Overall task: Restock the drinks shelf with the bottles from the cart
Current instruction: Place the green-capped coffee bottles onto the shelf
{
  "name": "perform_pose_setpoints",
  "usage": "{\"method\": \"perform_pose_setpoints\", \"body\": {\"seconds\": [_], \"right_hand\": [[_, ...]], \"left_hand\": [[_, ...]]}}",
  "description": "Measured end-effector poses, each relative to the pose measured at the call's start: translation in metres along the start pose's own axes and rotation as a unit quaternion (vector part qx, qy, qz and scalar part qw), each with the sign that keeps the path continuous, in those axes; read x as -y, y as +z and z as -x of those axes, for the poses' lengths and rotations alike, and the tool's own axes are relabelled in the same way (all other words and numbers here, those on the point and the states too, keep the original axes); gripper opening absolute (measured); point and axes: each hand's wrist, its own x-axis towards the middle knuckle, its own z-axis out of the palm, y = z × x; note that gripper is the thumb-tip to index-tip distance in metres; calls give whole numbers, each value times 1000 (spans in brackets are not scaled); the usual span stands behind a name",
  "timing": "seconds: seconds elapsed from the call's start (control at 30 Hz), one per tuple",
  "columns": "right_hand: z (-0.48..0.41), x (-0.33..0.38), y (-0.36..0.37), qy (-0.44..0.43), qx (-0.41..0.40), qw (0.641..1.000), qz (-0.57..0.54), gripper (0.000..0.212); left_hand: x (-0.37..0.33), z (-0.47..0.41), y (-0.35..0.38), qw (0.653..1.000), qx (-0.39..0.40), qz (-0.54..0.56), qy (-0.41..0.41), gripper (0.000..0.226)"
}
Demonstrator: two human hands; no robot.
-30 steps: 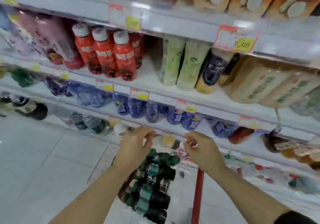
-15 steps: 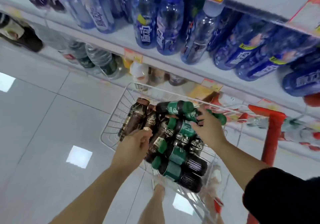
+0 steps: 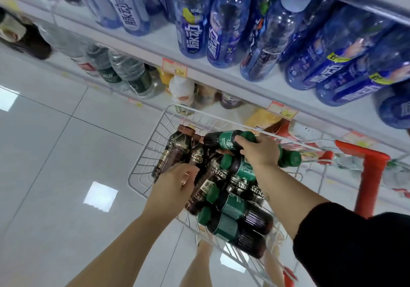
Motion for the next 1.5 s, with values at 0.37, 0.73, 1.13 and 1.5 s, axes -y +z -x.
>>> {"method": "perform_pose_setpoints", "body": {"seconds": [0.37,0.73,1.13,1.5], "right_hand": [[76,56,-70,-205,131,970,6,12],[35,-17,-45,-238,237,840,426,68],[17,-44,-27,-341,165,735,562,74],[106,36,-193,-245,213,945,-29,50]], "left_hand": [[-40,-19,-23,997,2,-3,74,73],[-22,18,-14,971,-69,204,-108,54],[-23,35,-6,970,-60,209,-113,57],[-153,55,-38,971,-63,229,-15,54]]}}
